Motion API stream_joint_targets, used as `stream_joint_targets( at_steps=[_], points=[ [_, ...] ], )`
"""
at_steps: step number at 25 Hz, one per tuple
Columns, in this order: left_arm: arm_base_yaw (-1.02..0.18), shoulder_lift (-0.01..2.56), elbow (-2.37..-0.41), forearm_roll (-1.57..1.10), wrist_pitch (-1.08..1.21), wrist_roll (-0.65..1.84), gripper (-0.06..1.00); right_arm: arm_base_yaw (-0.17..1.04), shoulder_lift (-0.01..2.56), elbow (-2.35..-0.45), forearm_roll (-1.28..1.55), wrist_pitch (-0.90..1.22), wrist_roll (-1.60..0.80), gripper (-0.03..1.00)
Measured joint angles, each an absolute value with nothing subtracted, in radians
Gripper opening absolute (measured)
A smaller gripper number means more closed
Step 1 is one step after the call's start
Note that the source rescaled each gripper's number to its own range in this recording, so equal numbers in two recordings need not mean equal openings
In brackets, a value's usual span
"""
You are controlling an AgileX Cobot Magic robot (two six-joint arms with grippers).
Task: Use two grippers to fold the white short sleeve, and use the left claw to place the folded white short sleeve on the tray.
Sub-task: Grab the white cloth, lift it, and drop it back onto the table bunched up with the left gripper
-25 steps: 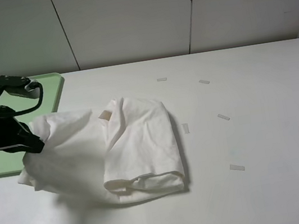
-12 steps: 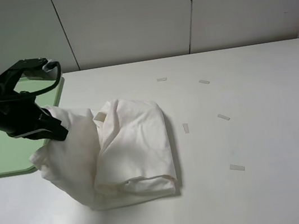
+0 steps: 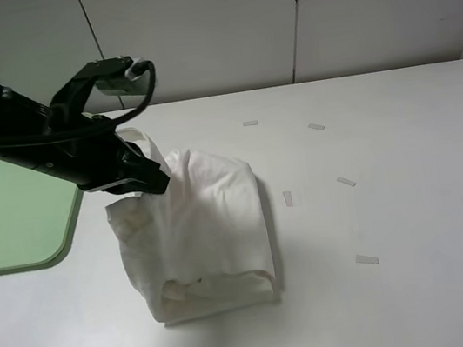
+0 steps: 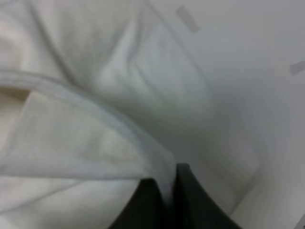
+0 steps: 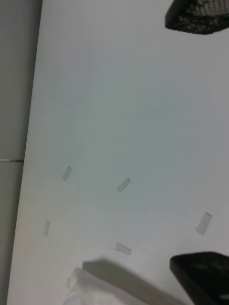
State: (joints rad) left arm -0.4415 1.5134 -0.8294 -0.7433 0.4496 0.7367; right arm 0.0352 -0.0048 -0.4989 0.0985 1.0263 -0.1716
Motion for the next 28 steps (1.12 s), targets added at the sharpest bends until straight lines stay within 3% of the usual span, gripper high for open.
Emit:
stream_joint_targets(
  at_steps=[21,24,26,27,28],
  points=[
    [-0.69,1.844,-0.925,-1.257,0.261,1.112,0.01,0.035,-0.005,-0.499,0.099,1.026,-0.172,1.0],
    [-0.691,1.865,-0.925,-1.265,0.243,1.115,0.1,0.035,-0.005,-0.499,0.099,1.026,-0.172,1.0],
    [-0.691,1.868,-0.927,-1.266,0.246,1.136,0.31,0.035,-0.005,-0.499,0.099,1.026,-0.172,1.0],
    [-0.691,1.868,-0.927,-1.266,0.246,1.136,0.31,0.035,-0.005,-0.499,0.099,1.026,-0.172,1.0],
    [-0.691,1.868,-0.93,-1.266,0.254,1.157,0.45,0.035,-0.005,-0.499,0.099,1.026,-0.172,1.0]
  ],
)
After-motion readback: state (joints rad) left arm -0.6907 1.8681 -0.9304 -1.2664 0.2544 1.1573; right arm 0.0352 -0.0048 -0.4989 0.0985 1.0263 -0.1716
